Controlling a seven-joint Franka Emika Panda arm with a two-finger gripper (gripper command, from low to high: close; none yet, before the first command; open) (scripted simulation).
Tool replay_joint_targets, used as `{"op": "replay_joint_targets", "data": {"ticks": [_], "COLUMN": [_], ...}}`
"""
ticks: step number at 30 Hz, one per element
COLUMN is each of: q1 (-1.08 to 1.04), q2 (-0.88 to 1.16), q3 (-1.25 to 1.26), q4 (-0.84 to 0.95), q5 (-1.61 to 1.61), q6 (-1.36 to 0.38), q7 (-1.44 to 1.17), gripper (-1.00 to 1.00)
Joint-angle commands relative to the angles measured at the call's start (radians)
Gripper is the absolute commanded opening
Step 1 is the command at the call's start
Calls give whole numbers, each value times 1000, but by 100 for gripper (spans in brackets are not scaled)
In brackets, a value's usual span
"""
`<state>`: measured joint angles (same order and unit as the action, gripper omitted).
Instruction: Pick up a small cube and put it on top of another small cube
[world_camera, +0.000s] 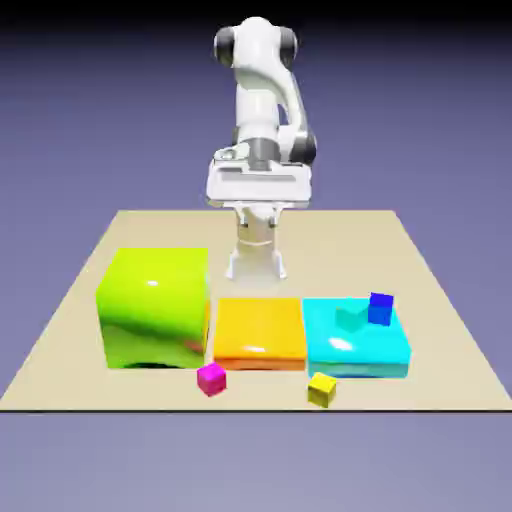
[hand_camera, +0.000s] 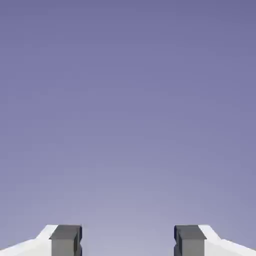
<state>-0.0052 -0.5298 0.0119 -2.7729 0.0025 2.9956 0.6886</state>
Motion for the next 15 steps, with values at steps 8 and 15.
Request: {"op": "replay_joint_targets", "data": {"ticks": [8,15], "q1": [-114,-214], "q2": [267,500], "q3": [79,148], "q4": [246,461], "q5": [17,32], "q6": [-275,-515], "q7": [-348,-652], "gripper": [0,0]}}
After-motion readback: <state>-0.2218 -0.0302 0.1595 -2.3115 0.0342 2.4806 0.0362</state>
